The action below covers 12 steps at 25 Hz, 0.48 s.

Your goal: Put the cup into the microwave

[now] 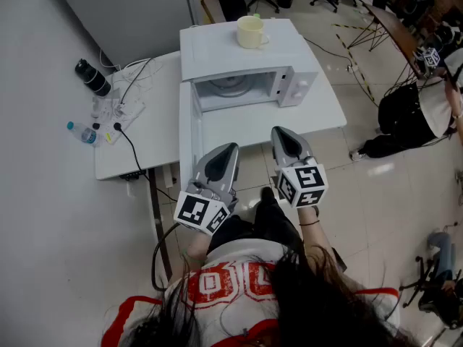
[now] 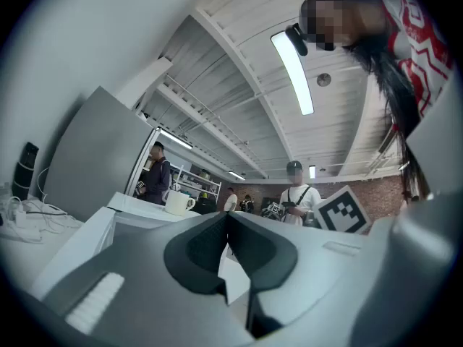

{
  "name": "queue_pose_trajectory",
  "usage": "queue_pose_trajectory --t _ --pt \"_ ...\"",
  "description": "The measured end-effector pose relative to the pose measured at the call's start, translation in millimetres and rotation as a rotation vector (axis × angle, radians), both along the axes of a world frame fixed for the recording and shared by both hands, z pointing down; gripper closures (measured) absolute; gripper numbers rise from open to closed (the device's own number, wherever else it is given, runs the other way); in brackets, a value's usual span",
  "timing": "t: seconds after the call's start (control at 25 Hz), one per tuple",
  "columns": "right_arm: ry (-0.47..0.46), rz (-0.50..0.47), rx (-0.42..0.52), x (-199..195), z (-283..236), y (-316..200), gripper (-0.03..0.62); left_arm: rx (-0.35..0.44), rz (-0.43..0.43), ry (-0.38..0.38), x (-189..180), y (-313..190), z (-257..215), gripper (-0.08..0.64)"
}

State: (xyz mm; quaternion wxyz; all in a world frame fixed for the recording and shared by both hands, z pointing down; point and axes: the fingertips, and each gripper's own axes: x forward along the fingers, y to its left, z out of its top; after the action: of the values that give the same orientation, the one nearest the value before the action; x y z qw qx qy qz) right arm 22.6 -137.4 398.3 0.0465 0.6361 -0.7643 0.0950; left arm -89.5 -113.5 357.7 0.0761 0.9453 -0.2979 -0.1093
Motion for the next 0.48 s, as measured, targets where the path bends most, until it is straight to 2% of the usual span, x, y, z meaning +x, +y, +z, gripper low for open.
queue_pose_trajectory --t 0.24,0.48 --pt "0.054 -0.026 0.056 37 -25 -57 0.57 -0.005 -0.054 0.0 3 -18 2 0.561" --pt "0.082 -0.122 0.087 65 -41 -130 0.498 -0.009 -0.2 0.004 12 -51 2 0.561"
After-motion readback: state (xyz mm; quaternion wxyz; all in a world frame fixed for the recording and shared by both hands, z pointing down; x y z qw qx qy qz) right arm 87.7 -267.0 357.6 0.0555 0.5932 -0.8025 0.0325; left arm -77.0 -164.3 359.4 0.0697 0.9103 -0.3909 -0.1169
